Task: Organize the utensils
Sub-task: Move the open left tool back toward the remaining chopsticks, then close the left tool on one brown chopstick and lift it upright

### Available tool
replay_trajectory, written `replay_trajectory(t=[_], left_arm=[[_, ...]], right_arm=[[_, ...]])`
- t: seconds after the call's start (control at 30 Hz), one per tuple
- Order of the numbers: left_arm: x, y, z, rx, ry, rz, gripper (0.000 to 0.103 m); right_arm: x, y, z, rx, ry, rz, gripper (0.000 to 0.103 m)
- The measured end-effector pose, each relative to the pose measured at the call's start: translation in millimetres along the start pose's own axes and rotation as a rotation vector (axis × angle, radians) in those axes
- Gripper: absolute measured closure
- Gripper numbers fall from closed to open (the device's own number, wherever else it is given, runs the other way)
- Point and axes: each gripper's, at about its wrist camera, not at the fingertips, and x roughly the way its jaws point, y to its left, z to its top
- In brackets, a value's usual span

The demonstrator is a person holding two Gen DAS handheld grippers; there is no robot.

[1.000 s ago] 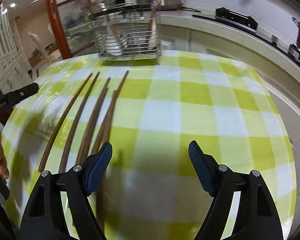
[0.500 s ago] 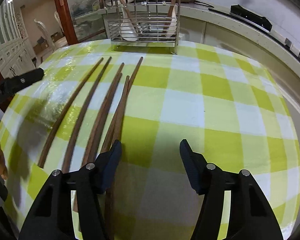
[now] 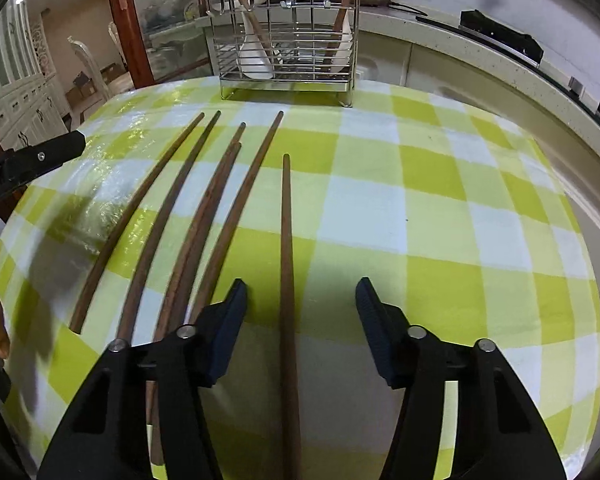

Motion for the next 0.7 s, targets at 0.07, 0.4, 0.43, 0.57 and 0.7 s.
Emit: replay_trajectory(t=[0.07, 0.4, 0.43, 0.57, 0.7], left_arm=[[3.7, -1.5, -1.1, 0.007, 0.023, 0.009, 0.048], [38.0, -21.2, -8.5, 0.088, 0.198, 0.007, 0.062], [40.0, -23.4, -7.7, 0.092, 0.201, 0.006, 0.062], [57.0, -35.6, -3.9, 0.123, 0.242, 0.026, 0.067], [73.5, -40.9, -2.4, 0.15, 0.276, 0.061, 0.073]], right_arm=[[-0.9, -7.1, 0.9, 0.011, -0.002, -0.002, 0.071], [-0.6, -33.0, 3.5, 0.047, 0.003, -0.005, 0.096], [-0.4, -34.5, 4.0, 0.051, 0.005, -0.004, 0.096], [1.0, -38.4, 5.3, 0.056, 0.004, -0.011, 0.097], [1.9, -45.9, 6.5, 0.072, 0.002, -0.011, 0.097]])
